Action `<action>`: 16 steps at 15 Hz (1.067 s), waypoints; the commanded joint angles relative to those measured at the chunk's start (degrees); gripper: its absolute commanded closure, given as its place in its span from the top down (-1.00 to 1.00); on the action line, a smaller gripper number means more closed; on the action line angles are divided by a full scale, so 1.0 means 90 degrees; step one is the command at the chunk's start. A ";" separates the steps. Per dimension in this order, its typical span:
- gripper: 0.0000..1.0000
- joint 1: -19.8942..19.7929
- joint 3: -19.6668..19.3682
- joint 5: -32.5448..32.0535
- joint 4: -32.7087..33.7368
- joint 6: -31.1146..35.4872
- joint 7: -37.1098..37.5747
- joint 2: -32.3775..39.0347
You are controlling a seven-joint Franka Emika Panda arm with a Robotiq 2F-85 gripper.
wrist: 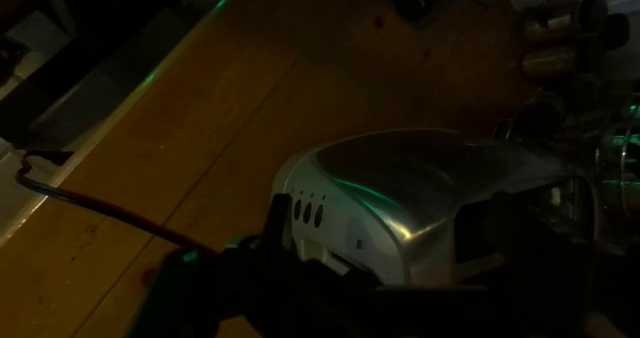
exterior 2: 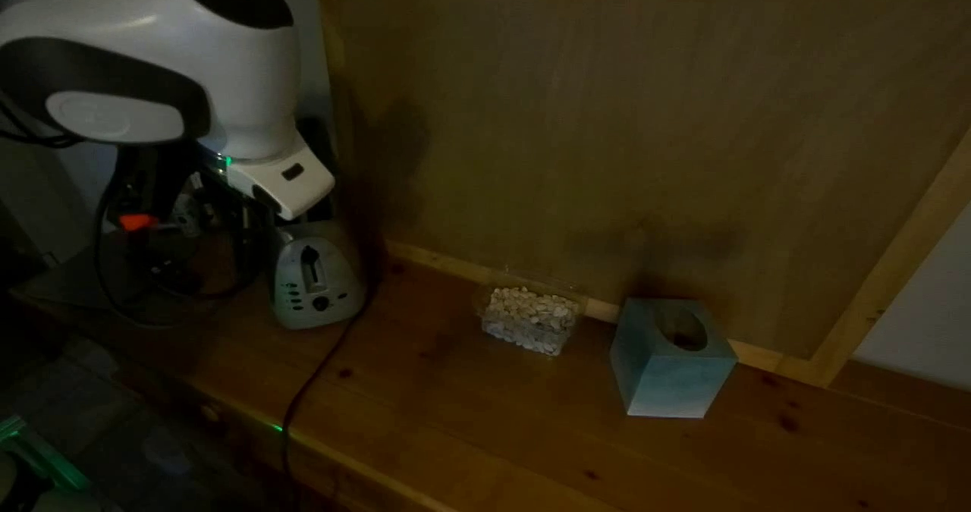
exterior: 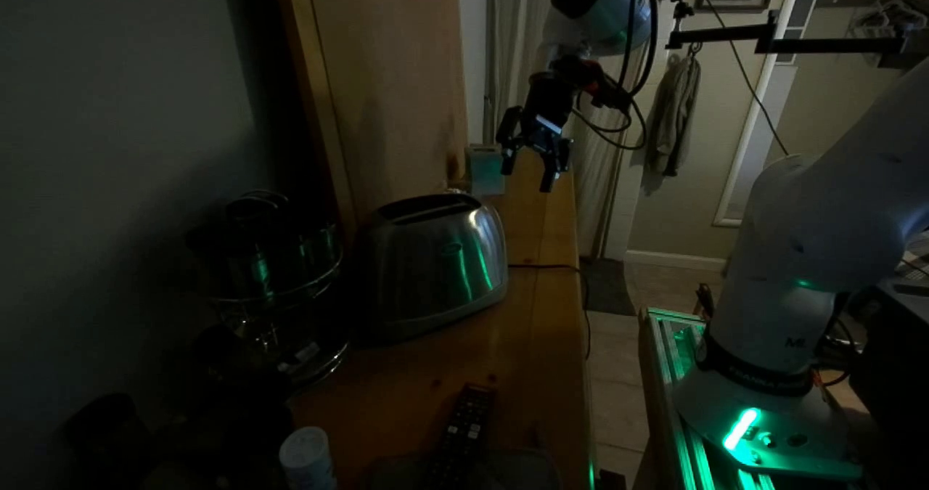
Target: Press a button on the toaster.
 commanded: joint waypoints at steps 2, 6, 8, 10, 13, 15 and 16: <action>0.46 -0.0207 -0.0040 0.0178 -0.0393 0.0559 -0.0391 0.0085; -0.12 -0.0233 -0.0088 0.0090 -0.0610 0.0652 -0.0674 0.0179; -0.40 -0.0256 -0.0126 0.0098 -0.0681 0.0657 -0.0774 0.0221; -0.68 -0.0295 -0.0148 0.0097 -0.0736 0.0681 -0.0794 0.0288; -0.99 -0.0330 -0.0231 0.0237 -0.0783 0.0832 -0.0748 0.0430; -1.00 -0.0347 -0.0294 0.0347 -0.0821 0.0986 -0.0718 0.0498; -1.00 -0.0339 -0.0319 0.0444 -0.0842 0.1052 -0.0705 0.0531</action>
